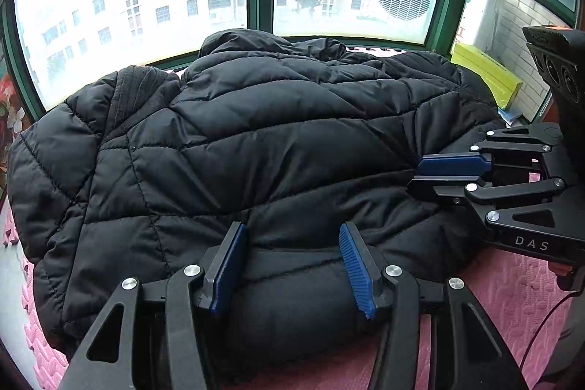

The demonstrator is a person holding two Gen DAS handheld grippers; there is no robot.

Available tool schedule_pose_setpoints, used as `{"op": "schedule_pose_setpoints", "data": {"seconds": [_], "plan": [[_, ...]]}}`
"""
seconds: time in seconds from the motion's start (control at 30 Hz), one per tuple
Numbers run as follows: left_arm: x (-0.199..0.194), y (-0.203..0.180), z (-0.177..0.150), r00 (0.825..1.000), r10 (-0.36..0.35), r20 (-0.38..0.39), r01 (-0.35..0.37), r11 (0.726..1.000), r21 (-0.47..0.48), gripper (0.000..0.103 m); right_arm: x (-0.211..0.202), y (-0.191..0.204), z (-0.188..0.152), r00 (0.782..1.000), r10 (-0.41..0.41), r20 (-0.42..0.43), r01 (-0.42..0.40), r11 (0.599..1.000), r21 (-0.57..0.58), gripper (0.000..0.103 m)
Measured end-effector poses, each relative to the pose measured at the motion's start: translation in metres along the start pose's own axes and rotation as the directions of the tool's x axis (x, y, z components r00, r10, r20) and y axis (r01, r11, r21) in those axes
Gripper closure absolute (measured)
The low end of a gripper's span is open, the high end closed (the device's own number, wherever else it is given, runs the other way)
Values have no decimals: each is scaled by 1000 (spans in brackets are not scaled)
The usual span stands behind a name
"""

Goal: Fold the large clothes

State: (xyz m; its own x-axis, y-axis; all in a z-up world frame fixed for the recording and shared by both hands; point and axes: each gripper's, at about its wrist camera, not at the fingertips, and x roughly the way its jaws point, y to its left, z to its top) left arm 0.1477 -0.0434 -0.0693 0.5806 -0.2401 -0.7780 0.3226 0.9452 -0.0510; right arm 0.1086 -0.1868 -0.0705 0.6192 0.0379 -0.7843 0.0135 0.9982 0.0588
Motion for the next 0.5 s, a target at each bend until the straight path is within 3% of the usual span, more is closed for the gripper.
{"op": "schedule_pose_setpoints", "data": {"seconds": [0.5], "plan": [[-1,4,-3,1000,-22,17,22,1000,-8,46,-5,-5,-9,999,36,-23,-37,999,-30,79]]}}
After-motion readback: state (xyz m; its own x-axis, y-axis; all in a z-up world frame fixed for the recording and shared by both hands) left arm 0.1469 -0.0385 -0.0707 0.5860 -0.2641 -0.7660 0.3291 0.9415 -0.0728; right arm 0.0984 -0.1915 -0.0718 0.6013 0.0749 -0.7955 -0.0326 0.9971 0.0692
